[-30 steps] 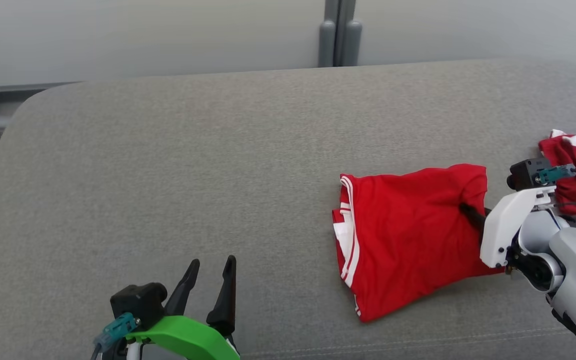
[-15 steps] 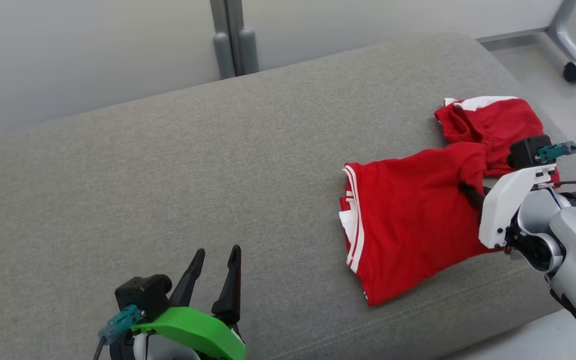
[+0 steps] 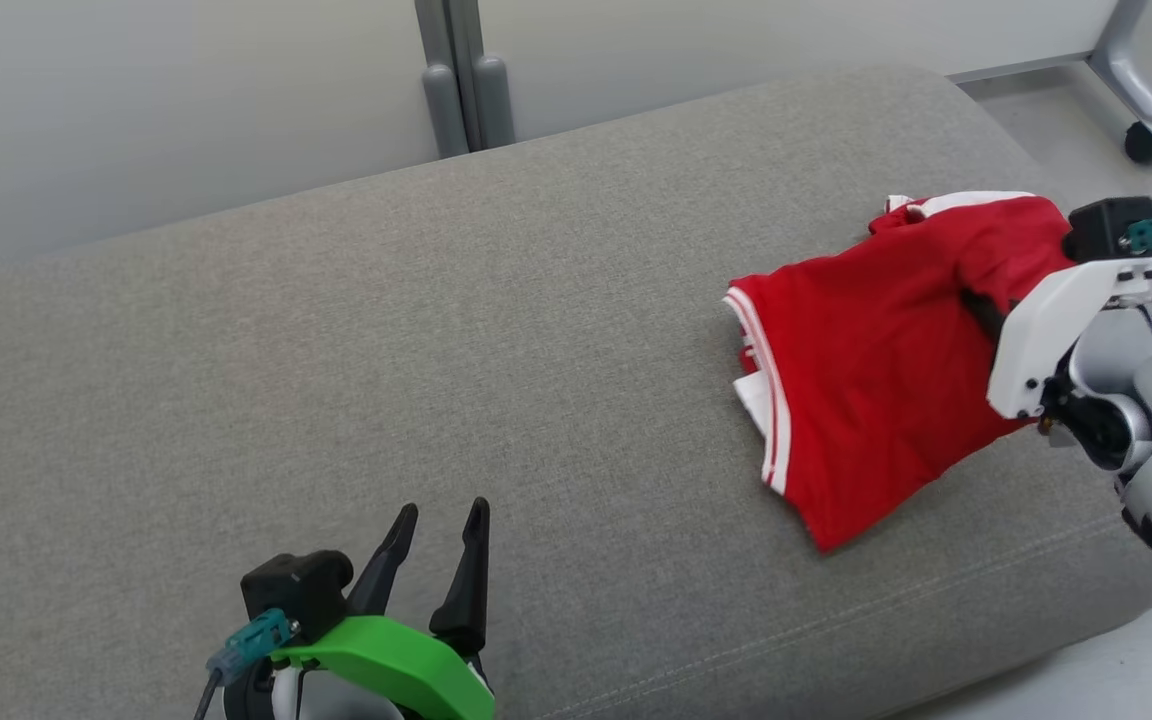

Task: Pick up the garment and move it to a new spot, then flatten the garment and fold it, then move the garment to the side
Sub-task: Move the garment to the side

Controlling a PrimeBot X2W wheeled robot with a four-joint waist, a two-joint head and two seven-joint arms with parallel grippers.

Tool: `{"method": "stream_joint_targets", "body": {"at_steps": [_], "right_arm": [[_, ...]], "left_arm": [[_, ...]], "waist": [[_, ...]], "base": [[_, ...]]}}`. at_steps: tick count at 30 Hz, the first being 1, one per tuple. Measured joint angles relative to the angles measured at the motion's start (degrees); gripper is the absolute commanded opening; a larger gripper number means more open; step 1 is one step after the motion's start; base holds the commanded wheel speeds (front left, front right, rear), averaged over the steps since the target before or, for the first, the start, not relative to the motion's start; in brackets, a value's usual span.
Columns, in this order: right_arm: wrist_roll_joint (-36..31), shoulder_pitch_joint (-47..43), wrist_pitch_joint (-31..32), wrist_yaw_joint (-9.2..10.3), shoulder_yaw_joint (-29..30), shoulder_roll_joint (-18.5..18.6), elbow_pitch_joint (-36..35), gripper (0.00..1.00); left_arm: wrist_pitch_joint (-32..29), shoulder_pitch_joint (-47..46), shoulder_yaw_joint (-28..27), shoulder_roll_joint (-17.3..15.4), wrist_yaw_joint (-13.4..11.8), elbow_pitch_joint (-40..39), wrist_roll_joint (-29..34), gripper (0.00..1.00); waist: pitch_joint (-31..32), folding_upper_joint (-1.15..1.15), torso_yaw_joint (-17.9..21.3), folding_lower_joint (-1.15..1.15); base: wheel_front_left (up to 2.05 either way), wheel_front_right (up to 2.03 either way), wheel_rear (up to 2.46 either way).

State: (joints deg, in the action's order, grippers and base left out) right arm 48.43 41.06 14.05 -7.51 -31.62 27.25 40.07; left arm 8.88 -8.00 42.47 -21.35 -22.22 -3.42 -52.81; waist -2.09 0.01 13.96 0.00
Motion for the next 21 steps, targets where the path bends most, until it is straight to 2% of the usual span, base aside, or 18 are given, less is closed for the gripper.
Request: {"method": "stream_joint_targets", "body": {"at_steps": [10, 15, 21], "right_arm": [[-2.23, 6.56, 4.31, 0.01, 1.1, 7.87, 1.87, 0.0], [-1.81, 8.65, 5.54, 0.0, 1.02, 9.87, 1.55, 0.0], [-2.37, 11.0, 4.75, 0.0, 2.18, 12.49, 4.28, 0.0]], "left_arm": [[-0.97, 0.07, 0.2, -1.29, -0.97, -1.58, 0.41, 1.0], [-2.09, -0.39, 0.15, -2.89, -1.57, -2.81, 1.13, 1.0], [-3.87, -3.34, 0.19, -4.38, -2.27, -5.1, 2.71, 1.0]], "waist": [[0.06, 0.0, -3.83, 0.0], [-2.02, 0.0, -4.55, 0.0], [-5.47, 0.0, -5.46, 0.0]], "base": [[0.0, 0.0, 0.0], [0.0, 0.0, 0.0], [0.0, 0.0, 0.0]]}}
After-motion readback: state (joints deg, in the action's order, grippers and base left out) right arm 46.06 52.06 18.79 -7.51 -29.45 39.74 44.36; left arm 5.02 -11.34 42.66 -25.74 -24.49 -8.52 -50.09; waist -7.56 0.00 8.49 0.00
